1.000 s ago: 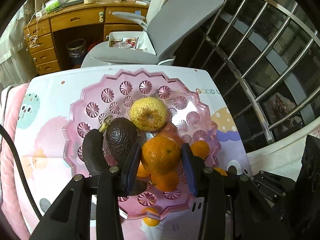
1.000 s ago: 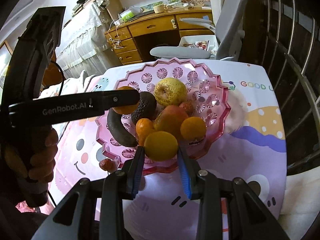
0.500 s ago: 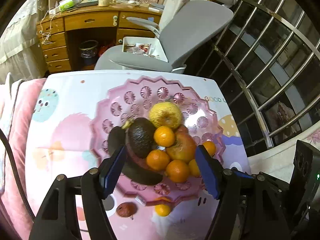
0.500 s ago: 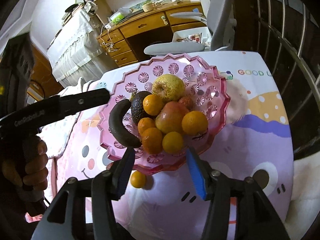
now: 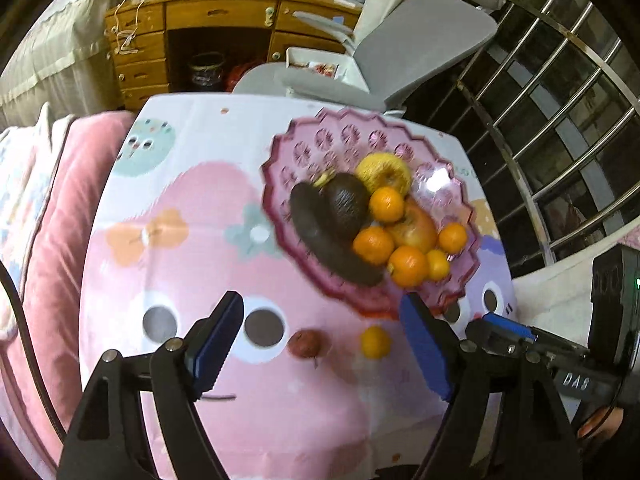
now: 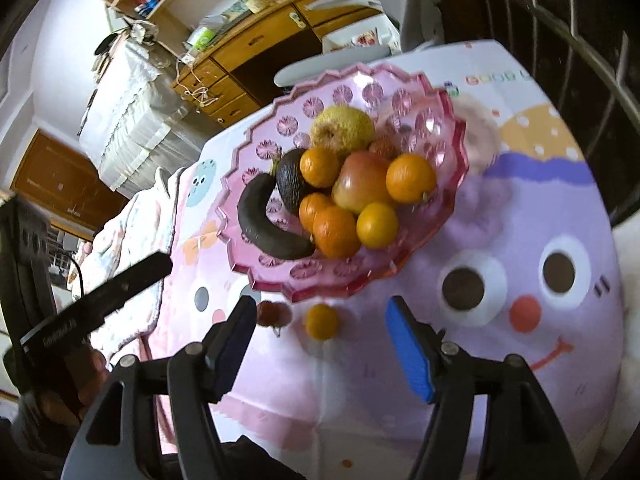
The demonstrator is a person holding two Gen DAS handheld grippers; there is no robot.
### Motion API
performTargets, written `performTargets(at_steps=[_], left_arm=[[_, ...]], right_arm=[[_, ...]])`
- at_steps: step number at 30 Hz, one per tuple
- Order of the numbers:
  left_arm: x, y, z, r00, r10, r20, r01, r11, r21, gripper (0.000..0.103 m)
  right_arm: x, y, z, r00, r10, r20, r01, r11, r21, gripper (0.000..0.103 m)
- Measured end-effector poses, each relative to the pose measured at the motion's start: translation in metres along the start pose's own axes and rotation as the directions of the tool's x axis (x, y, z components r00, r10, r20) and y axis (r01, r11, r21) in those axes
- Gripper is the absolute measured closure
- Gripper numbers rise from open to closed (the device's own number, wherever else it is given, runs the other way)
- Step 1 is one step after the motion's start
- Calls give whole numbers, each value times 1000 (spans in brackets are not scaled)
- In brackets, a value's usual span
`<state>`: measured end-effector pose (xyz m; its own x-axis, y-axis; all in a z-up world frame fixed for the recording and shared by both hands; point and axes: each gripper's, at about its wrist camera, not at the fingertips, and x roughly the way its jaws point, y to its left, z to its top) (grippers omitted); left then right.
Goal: Organize fruits
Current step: 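Move both tools back toward the last brown fruit and small orange, then grasp the brown shriveled fruit with the left tool while the right tool grasps the small orange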
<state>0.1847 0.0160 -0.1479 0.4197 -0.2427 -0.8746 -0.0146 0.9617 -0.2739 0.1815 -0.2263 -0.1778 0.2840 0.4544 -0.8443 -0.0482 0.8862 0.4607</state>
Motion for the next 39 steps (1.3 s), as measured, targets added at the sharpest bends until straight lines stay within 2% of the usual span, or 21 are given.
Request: performTargets(at_steps=[8,15,25,29,33,35,39], left_arm=[[15,15,-26,995,-18,-95,19,1000,16,22],[36,19,-35,987,-36,-156,48,996,75,23],[74,17,-35,977,-56,-205,96,977,191,23],[93,15,-33,970,-67,-233,121,967,224,29],[109,15,-30,962,-82,-259,145,962,231,34],[117,15,-30,958,-85,-274,153,960,236,40],[129,14,-32,948,-96,-304,173,956,238,51]], right_arm=[[22,9,-14,997,-21,-76,29,994,103,35],[45,12,-22,990,-27,-136,51,982,181,35],[76,-4,-30,978,-27,-207,105,921,376,35],[85,-9,-30,975,-46,-218,136,899,417,44],[94,-11,-27,970,-77,-228,171,887,428,48],[97,-10,-23,970,-92,-227,183,887,423,53],[105,-11,-21,964,-119,-236,209,889,407,57]])
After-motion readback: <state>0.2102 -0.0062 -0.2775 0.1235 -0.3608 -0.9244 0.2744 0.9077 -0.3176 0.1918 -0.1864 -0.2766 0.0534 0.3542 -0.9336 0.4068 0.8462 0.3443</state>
